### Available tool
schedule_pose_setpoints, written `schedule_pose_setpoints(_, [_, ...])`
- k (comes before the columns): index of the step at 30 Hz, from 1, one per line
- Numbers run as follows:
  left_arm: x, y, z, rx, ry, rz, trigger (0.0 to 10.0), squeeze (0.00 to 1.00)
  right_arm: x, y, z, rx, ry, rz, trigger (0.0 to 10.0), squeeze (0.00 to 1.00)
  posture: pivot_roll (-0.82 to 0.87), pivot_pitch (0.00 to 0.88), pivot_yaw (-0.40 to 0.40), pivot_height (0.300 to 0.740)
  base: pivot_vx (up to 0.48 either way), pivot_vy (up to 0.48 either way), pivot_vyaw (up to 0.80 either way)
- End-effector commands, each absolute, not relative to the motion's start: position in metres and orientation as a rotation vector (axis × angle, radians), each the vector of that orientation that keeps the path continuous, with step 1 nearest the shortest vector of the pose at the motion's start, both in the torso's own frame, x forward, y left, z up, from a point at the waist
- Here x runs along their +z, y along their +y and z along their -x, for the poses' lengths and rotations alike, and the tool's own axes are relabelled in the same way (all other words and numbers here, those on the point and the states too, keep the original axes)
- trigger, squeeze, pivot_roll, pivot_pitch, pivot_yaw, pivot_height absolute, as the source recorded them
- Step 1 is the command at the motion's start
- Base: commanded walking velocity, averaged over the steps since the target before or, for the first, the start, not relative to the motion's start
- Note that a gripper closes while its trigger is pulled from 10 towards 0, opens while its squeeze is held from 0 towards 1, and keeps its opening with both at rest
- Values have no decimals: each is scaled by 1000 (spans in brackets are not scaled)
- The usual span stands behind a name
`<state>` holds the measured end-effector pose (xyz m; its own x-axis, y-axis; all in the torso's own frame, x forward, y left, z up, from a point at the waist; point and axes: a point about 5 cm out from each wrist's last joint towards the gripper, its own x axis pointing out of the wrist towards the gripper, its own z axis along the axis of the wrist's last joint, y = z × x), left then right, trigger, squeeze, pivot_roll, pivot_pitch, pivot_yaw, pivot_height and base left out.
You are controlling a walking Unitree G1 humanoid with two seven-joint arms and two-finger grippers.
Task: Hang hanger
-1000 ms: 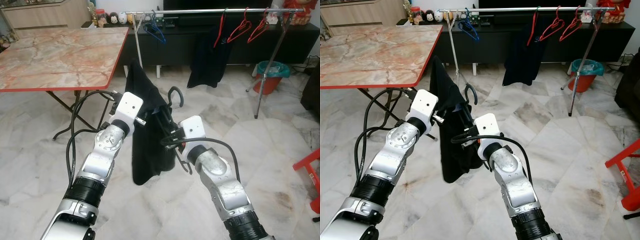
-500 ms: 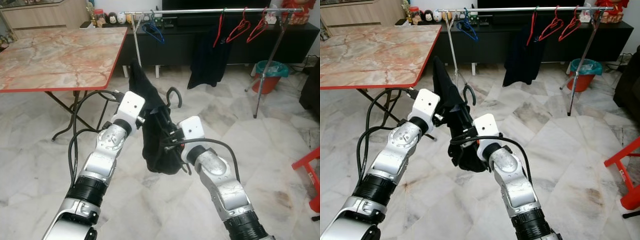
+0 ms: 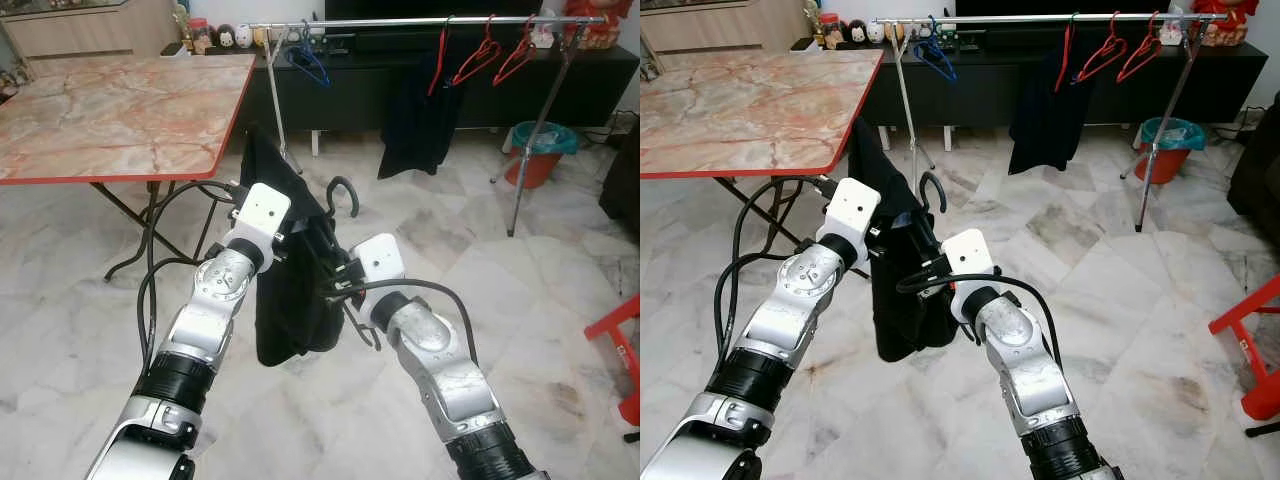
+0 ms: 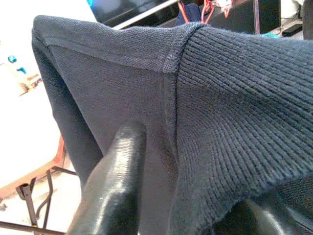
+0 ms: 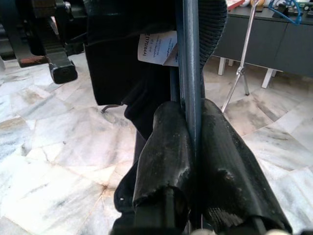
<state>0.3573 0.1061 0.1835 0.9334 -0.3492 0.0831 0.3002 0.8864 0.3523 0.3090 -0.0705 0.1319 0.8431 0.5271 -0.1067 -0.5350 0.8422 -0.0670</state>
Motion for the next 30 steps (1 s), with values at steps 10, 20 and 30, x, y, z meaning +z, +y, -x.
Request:
schedule_pose_setpoints(10, [185, 108, -359, -335, -140, -334, 0, 0, 151, -68, -311, 561, 12, 97, 0, 0, 33, 0, 54, 740, 0, 0, 0])
schedule_pose_setpoints(20, [184, 108, -359, -341, -136, -332, 0, 0, 149, -75, -313, 536, 21, 109, 0, 0, 35, 0, 53, 740, 0, 0, 0])
schedule_pose_setpoints(30, [183, 106, -358, -350, -137, -323, 0, 0, 144, -83, -313, 519, 48, 130, 0, 0, 32, 0, 56, 740, 0, 0, 0])
